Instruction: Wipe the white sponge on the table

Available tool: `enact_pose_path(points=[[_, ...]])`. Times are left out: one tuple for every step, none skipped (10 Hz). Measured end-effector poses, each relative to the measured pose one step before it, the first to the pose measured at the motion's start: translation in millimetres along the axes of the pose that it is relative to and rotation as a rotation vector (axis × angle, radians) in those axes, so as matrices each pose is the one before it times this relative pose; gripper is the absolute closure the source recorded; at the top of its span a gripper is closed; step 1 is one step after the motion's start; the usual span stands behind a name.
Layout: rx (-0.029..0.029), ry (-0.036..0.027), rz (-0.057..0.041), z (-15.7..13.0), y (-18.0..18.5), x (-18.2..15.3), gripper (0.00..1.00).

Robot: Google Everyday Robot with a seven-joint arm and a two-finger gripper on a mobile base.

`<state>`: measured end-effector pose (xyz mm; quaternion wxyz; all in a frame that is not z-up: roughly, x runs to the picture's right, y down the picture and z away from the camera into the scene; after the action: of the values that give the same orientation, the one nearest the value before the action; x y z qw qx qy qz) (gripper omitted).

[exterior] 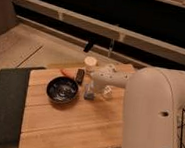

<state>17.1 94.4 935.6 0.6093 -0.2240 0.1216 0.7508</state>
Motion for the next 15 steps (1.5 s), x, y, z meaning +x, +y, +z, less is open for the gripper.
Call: enact_pose_path(points=[[-0.01468,-0.00035,-0.02000,3.53,8.69,-3.09,1.00],[-0.02084,0.00543,-0.01869,4.41,11.36,0.57,1.00],[-0.02162,0.00576,-0.01330,3.83,10.91,2.45,1.00],[-0.01876,0.00880,-0.00851,2.54,9.93,3.91,1.00],[-0.01554,0.00709,-0.00461,0.84,7.86,4.44,1.00],[-0.00761,0.01109,-0.00600,-0.63,4.69,9.79,1.00],[-0.00370,0.00615,0.00087,-3.06,3.16,8.67,1.00],[0.00136,0.00676,0.00666,-5.87,1.11,11.20,1.00],[0.00618,0.00225,0.02117,-6.29,-5.33,12.69,1.00],[0.00528,0.00472,0.01756,-3.12,-5.29,9.40,1.00],[0.01043,0.00846,0.02586,-3.82,-8.00,12.83,1.00],[0.00739,0.00535,0.01619,-1.52,-4.62,8.01,1.00],[0.01008,0.00994,0.02282,-0.17,-7.10,6.89,1.00],[0.01407,0.00741,0.02213,-0.36,-9.49,3.98,1.00],[0.01437,0.00544,0.02165,0.13,-10.25,0.34,1.00]])
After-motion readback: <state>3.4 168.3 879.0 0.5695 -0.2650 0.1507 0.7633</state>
